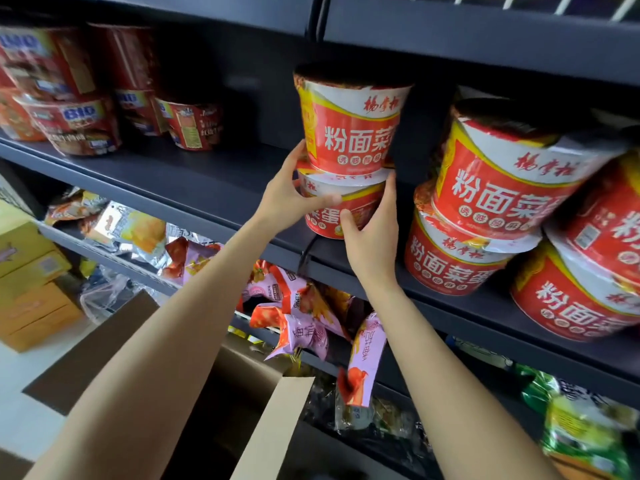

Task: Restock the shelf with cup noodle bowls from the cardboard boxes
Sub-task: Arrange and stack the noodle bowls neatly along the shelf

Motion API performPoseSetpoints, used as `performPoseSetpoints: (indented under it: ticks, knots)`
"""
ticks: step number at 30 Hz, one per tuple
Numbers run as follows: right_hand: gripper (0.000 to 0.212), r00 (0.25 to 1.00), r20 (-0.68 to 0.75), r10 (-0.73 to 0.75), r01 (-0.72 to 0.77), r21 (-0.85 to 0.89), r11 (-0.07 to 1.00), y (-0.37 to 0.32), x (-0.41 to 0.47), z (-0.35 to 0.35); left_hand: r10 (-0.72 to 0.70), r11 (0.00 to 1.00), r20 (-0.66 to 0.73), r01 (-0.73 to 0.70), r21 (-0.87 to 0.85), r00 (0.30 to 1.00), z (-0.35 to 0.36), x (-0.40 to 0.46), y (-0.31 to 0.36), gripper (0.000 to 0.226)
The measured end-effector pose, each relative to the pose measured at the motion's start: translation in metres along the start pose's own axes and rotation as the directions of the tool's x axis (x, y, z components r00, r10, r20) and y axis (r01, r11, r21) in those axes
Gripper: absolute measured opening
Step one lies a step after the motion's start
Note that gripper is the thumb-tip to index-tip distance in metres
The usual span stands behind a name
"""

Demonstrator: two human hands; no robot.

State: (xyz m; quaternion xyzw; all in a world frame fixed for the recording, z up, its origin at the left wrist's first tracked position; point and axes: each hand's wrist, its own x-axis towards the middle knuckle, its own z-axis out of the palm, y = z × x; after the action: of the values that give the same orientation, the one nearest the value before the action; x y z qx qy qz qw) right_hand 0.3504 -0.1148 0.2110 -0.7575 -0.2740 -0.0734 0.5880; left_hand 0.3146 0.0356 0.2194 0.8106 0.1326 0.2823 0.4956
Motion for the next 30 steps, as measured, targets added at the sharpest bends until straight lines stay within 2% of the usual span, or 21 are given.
performPoseSetpoints:
  ticks: [7, 17, 20, 21, 25, 30]
  knots:
    - [0.089, 0.999, -0.033, -0.007, 0.005, -0.044, 0.999, 0.014, 0.007, -0.005, -0.019, 0.999, 0.069, 0.022, -0.044, 0.997, 0.036, 0.033, 0.004, 0.104]
    - [0.076, 0.995, -0.041, -0.091, 0.075, -0.304, 0.950, 0.034, 0.011, 0.001, -0.090, 0.983, 0.279, 0.131, -0.131, 0.956, 0.036, 0.065, -0.001, 0.114]
    - [0.078, 0.993, -0.102, -0.064, 0.036, -0.259, 0.965, 0.038, 0.014, 0.002, -0.076, 0.985, 0.316, 0.121, -0.126, 0.946, 0.038, 0.066, 0.003, 0.124]
    - [0.080, 0.995, -0.097, -0.032, 0.009, -0.234, 0.972, 0.041, 0.016, 0.003, -0.064, 0.991, 0.301, 0.097, -0.097, 0.951, 0.043, 0.061, 0.006, 0.127]
    - [0.086, 0.999, -0.012, 0.033, -0.035, -0.252, 0.967, 0.043, 0.019, 0.003, 0.029, 1.000, 0.081, -0.029, 0.001, 0.996, 0.062, 0.044, 0.004, 0.141]
    - [0.088, 0.997, 0.043, 0.060, -0.051, -0.188, 0.981, 0.029, -0.001, -0.001, 0.018, 0.999, -0.006, -0.018, 0.047, 1.000, 0.044, 0.027, -0.003, 0.127]
